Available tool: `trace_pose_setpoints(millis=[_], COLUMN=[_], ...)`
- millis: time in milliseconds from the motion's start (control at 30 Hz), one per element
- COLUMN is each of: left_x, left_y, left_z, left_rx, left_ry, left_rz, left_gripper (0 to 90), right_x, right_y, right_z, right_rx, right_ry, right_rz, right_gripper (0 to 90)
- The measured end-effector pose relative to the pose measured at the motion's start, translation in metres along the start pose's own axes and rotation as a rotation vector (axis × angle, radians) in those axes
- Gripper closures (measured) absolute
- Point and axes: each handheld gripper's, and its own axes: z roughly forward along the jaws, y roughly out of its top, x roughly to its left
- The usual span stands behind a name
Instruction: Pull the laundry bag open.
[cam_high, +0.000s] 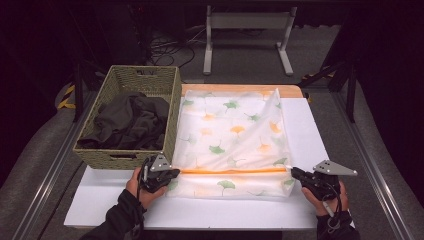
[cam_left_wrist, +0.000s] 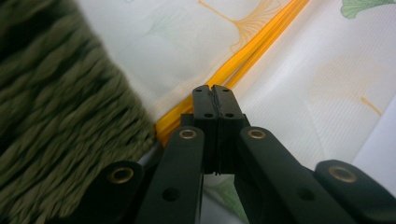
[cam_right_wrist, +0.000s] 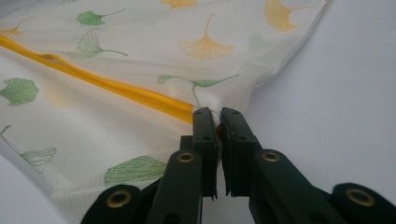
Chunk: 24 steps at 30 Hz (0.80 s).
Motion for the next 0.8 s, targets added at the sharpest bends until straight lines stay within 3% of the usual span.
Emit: trace_pose_setpoints(millis=[367,500,567,667,700,800], left_x=[0.010,0.005,0.004,0.001,0.001,0.001], left_y=[-0.016,-0.019,-0.022,-0.030,-0.032,-0.036], left_z=[-0.018,-0.021,-0.026,-0.035,-0.037,-0.039], left_rx=[-0.029,-0.082,-0.102,-0.116,-0.120,-0.114], left_ry=[0.045,0.031,0.033,0.023,0.026,0.004], left_rz=[-0.052,-0.047,-0.050,-0.076,-0.080,-0.095], left_gripper=[89.9,87.6,73.8,63.2,55.3,44.1], right_x=[0.000,0.001,-0.001,-0.003,0.000,0.015], right_y=[-0.001,-0.001,0.000,0.004,0.008,0.025], right_z=[0.001,0.001,-0.004,-0.014,-0.018,-0.021], right_rx=[0.005,0.012,-0.013,-0.068,-0.090,-0.117], right_ry=[0.010,-0.001,-0.027,-0.046,-0.050,-0.031], right_rz=[-0.001,-0.011,0.000,0.009,0.004,-0.066], right_gripper=[85.1,78.5,70.8,61.4,58.0,49.7])
